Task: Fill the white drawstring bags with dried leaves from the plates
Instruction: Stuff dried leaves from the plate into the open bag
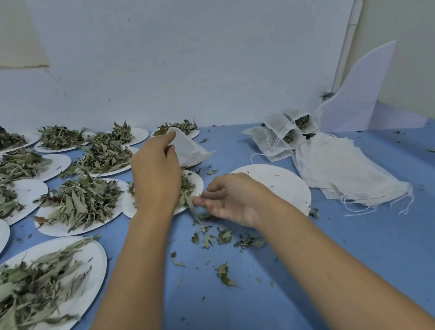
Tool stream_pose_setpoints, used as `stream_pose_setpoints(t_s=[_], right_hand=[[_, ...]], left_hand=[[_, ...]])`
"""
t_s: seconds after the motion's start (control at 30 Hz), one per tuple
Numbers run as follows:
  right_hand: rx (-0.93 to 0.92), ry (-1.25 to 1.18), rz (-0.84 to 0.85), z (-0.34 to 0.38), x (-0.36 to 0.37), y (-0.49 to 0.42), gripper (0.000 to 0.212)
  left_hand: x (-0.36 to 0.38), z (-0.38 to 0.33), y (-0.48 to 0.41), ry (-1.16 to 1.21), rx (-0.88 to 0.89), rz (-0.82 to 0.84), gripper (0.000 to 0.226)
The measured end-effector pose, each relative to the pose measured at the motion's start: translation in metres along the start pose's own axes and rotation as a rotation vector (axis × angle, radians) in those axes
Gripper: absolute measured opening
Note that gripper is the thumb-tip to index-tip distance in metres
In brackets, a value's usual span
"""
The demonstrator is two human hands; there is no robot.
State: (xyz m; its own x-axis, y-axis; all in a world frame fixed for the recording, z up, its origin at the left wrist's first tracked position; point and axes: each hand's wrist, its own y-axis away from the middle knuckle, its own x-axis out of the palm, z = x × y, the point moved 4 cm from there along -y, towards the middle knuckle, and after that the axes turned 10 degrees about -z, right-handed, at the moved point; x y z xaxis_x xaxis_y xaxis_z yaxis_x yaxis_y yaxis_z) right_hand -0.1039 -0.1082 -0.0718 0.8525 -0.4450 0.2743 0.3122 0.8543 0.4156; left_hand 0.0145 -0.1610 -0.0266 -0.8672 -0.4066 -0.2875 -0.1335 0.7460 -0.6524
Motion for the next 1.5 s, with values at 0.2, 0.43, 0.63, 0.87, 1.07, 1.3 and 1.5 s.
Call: stream_pose_setpoints(t_s=[0.2, 0.43, 0.63, 0.87, 1.07, 1.3, 1.5], right_hand=[[-0.017, -0.085, -0.075, -0.006, 0.015, -0.017, 0.021], [-0.022, 0.197, -0.146, -0.014, 0.029, -0.035, 0.024], [-0.033, 0.180, -0.175, -0.006, 0.012, -0.034, 0.022], [-0.147, 0.172, -0.234, 0.029, -0.037, -0.020, 0.021], [-0.240, 0.239, -0.364, 0.050, -0.097, -0.012, 0.024], [-0.413, 0.573, -0.675, 0.049, -0.147, -0.014, 0.024], [-0.530, 0.766, -0.795, 0.051, -0.149, -0.010, 0.034]], left_hand=[[0.000, 0.015, 0.005, 0.084, -0.178, -0.001, 0.033], [-0.004, 0.012, 0.001, 0.116, -0.156, -0.046, 0.032], [-0.011, -0.009, -0.004, 0.219, -0.157, -0.099, 0.031], [-0.002, -0.034, -0.001, 0.255, -0.099, -0.120, 0.031], [0.021, -0.052, 0.011, 0.254, -0.079, -0.081, 0.031], [0.031, -0.053, 0.020, 0.232, -0.071, -0.063, 0.031], [0.032, -0.051, 0.022, 0.226, -0.096, -0.051, 0.031]])
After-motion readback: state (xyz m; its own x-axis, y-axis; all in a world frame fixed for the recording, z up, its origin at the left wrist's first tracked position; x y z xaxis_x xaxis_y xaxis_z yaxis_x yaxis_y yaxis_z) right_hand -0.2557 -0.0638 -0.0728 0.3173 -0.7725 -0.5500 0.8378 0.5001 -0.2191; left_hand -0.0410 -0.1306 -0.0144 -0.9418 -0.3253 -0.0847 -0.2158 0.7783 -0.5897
